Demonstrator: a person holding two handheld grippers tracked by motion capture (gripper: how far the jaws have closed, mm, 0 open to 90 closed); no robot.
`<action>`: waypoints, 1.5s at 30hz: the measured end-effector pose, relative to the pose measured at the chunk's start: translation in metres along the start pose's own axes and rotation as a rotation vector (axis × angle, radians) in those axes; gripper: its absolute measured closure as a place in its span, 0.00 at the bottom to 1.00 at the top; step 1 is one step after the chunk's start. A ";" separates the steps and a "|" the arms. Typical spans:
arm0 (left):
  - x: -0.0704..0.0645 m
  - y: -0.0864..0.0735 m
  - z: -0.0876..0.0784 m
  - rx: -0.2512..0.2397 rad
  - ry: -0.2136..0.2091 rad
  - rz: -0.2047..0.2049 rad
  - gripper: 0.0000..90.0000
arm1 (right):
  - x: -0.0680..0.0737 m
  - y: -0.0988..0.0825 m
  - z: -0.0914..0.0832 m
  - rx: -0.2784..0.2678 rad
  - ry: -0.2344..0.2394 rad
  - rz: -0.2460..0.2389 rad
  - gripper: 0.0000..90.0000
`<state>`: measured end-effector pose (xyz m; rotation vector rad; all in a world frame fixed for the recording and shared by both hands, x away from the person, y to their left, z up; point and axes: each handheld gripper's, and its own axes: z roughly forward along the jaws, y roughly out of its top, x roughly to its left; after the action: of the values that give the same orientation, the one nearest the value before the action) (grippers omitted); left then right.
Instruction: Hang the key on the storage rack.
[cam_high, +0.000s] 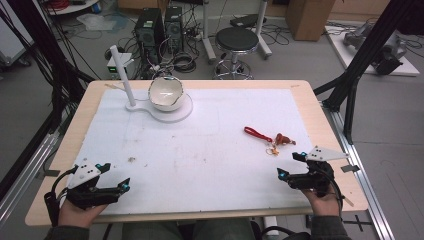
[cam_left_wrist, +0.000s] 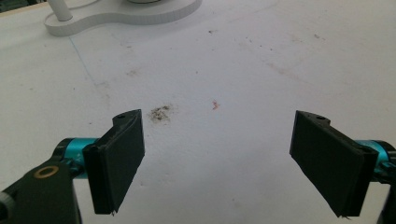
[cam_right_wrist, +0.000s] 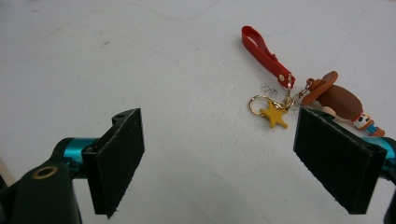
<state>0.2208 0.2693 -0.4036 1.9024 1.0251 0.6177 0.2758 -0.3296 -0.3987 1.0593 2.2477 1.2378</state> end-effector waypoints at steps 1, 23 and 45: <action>0.000 0.000 0.000 0.000 0.000 0.000 0.20 | -0.001 0.000 0.000 0.003 0.000 0.005 0.17; 0.001 0.002 -0.004 -0.030 0.002 0.004 0.21 | -0.002 0.000 0.005 0.000 -0.005 -0.009 0.14; 0.003 0.001 -0.006 -0.036 0.019 -0.022 0.20 | -0.018 0.026 0.023 0.066 0.032 -0.018 0.13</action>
<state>0.2189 0.2742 -0.3994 1.8550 1.0390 0.6390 0.3131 -0.3215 -0.3906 1.0480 2.3319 1.1896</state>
